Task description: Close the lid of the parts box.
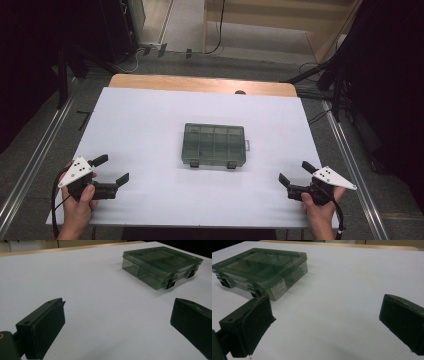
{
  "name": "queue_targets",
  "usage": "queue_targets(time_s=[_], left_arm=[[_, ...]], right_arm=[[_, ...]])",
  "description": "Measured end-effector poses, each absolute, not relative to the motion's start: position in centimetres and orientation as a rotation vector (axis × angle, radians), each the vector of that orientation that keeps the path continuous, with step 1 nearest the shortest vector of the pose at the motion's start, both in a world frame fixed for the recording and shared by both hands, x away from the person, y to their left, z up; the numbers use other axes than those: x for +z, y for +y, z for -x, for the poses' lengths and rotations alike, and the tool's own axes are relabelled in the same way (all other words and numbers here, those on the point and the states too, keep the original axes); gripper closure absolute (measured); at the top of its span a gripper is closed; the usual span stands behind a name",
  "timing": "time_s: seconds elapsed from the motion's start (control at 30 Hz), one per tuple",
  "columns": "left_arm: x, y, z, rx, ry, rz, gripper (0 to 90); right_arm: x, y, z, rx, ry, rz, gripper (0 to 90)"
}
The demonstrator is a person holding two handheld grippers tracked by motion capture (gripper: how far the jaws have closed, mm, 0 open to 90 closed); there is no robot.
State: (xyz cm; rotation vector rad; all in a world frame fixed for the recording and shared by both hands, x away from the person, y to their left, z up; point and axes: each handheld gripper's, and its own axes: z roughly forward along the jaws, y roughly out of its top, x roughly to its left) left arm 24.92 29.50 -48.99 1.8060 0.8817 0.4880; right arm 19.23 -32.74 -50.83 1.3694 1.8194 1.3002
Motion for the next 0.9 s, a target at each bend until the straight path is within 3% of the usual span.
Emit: queue_targets(time_s=[0.9], left_arm=[[-49.51,29.11,-25.05,0.496,0.867,-1.817,0.0]], right_arm=[[-51.31,-32.63,-19.41,1.301,1.833,-1.375,0.0]])
